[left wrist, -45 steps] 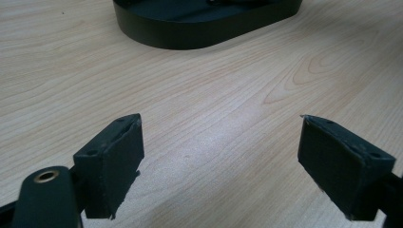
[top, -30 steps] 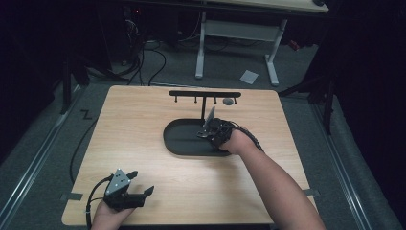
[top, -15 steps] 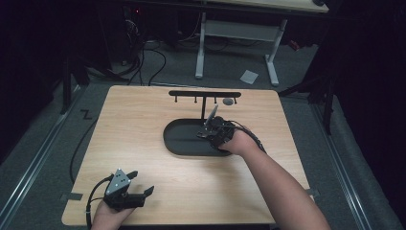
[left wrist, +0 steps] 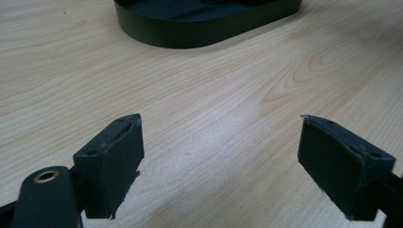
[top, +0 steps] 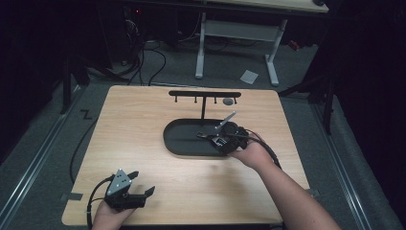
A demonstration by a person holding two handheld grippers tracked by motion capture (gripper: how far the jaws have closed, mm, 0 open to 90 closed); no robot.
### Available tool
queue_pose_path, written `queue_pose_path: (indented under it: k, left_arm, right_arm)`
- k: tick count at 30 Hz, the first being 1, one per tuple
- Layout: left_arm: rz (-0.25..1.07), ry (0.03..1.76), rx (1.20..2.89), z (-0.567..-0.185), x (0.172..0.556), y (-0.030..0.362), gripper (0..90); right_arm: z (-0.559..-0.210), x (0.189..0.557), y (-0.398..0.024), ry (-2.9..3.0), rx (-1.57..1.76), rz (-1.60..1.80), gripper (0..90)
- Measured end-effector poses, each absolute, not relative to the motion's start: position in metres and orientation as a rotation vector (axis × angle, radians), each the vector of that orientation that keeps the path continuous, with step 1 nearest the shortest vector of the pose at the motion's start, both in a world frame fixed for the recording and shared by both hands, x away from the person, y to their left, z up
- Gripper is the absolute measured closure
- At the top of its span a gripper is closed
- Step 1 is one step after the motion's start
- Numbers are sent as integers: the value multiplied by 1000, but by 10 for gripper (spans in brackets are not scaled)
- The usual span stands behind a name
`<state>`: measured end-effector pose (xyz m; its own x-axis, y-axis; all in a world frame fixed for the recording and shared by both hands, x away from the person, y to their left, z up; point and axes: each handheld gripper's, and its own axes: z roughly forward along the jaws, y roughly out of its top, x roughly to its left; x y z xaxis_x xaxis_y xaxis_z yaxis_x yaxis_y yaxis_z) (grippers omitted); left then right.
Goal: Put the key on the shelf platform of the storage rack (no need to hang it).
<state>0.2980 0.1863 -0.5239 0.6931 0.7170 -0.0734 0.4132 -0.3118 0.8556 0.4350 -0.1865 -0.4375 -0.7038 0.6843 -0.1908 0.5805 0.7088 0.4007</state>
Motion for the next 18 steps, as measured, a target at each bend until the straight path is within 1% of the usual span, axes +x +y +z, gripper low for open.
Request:
queue_pose_path:
  k: [2, 4, 6, 7, 9, 15, 18]
  left_arm:
    - [401, 876, 1947, -524, 298, 186, 161]
    - [400, 876, 1954, -525, 298, 186, 161]
    - [400, 875, 1958, -525, 298, 185, 161]
    - [399, 874, 1961, -525, 298, 185, 161]
    - [403, 875, 1961, -525, 298, 185, 161]
    - [405, 874, 1968, -525, 297, 184, 161]
    - [409, 869, 1977, -526, 297, 183, 161]
  right_arm:
    - [-437, 426, -191, 2560, 990, 490, 320]
    - [-438, 418, -193, 2538, 992, 484, 295]
    - [-441, 407, -196, 2492, 968, 487, 305]
    - [-443, 402, -198, 2473, 970, 514, 324]
    - [-447, 393, -204, 2455, 1009, 574, 326]
    - [-469, 362, -221, 2387, 1016, 690, 304]
    - [-481, 347, -231, 2355, 1071, 767, 292]
